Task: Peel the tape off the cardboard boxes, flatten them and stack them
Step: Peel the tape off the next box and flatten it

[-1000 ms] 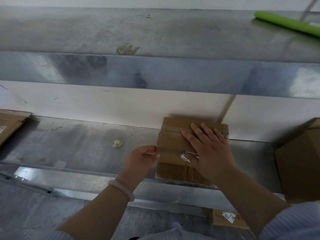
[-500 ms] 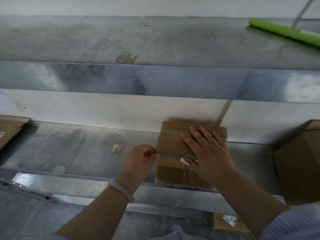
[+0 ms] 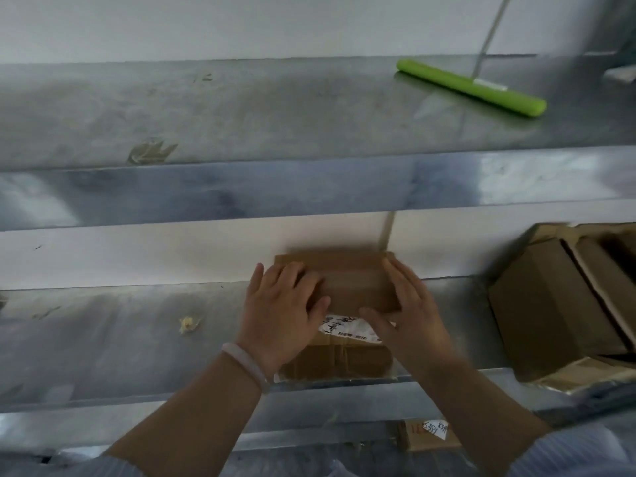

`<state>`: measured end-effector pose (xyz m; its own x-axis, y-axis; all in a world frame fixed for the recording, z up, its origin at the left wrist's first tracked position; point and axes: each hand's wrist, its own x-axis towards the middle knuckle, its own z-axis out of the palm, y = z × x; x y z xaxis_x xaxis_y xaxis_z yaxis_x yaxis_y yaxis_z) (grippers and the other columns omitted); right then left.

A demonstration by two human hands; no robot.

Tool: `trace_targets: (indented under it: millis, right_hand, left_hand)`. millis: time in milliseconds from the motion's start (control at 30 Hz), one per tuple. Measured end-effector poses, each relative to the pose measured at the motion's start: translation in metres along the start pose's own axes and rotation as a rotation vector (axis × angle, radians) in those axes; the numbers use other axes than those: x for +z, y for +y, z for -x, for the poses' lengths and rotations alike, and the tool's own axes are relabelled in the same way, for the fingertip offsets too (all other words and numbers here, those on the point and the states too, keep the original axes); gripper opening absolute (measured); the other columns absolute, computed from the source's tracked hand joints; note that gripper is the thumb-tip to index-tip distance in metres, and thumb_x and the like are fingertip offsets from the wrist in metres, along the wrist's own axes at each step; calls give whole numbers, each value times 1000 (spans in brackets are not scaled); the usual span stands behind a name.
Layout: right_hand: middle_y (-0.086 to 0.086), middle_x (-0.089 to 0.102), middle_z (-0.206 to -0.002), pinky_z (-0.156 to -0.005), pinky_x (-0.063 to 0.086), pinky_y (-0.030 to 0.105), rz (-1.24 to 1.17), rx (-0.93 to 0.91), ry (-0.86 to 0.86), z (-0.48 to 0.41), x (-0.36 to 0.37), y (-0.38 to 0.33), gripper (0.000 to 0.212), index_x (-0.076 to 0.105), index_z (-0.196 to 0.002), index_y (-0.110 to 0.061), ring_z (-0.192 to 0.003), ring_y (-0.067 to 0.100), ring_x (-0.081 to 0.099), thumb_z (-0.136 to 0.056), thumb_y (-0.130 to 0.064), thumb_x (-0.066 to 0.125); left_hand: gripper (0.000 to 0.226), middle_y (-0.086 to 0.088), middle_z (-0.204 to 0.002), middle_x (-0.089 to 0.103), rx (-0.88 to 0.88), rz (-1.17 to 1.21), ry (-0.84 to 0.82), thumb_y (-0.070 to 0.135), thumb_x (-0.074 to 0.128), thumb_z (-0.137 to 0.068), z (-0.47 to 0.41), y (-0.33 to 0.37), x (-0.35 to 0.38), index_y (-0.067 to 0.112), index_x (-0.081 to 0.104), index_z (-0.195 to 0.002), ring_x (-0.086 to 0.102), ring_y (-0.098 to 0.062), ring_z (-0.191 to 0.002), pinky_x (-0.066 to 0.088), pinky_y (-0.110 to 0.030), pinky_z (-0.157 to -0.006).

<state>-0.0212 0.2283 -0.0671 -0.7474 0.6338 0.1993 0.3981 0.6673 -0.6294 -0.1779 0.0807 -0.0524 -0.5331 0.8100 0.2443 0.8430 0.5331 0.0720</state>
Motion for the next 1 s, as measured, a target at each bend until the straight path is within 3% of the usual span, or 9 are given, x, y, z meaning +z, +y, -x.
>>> trace_targets:
  millis: [67,100,167,233,333,500,700,900,1000]
  right_hand:
    - [-8,38,-150,-105,41,26,-266,321,-5,10,-2,8,75,30,-150,-28,-129,3,41,-87,-36,69]
    - [-7,53,-139,-95,47,19,-394,423,-24,14,-3,11,62,39,-147,-27,-117,-2,53,-91,-32,66]
    - [-17,71,-101,-68,45,5,-410,424,-45,22,-6,19,28,63,-124,-28,-84,-13,62,-97,-23,58]
    - [-24,71,-80,-62,43,6,-375,372,-30,28,-9,23,23,70,-104,-35,-74,-12,62,-97,-18,56]
    - [-23,72,-83,-65,47,10,-411,406,7,30,-8,21,21,73,-104,-36,-78,-8,65,-95,-22,60]
    - [-22,72,-84,-72,54,15,-424,446,123,37,-3,15,19,74,-103,-35,-80,-7,65,-92,-23,65]
    - [-16,68,-84,-60,41,1,-255,434,90,26,-4,25,12,72,-102,-25,-75,-3,61,-91,-27,67]
    - [-15,63,-77,-63,47,13,-132,186,25,34,-5,39,7,71,-93,-21,-69,0,58,-92,-18,64]
    - [-9,65,-86,-73,54,29,-112,124,-4,37,0,40,7,68,-95,-23,-78,6,60,-93,-19,62]
  left_hand:
    - [43,2,-116,55,-3,-29,0,57,32,-89,-10,5,-4,31,55,-114,52,-24,-113,33,-51,-109]
    - [42,0,-113,54,3,-17,-2,56,33,-87,-16,8,-4,29,55,-111,51,-25,-109,37,-48,-106]
    - [42,-3,-114,54,49,29,-14,48,35,-85,-24,13,-3,25,57,-113,49,-26,-108,44,-45,-96]
    - [48,-6,-133,52,146,28,-51,39,34,-85,-27,16,3,29,55,-127,46,-29,-122,42,-52,-100]
    - [53,-3,-149,42,190,-5,-94,37,24,-90,-26,16,8,37,45,-139,38,-29,-136,30,-54,-111]
    - [54,-1,-150,40,183,-11,-99,38,21,-91,-26,14,9,39,43,-141,36,-28,-137,29,-52,-111]
    - [53,-1,-149,42,193,6,-90,38,23,-92,-24,14,10,38,45,-139,38,-28,-136,31,-53,-110]
    - [50,1,-147,45,237,42,-84,37,28,-91,-18,6,6,38,50,-136,41,-27,-134,33,-51,-110]
    - [49,1,-146,45,244,46,-82,36,30,-91,-13,2,4,38,51,-136,41,-25,-133,34,-50,-109]
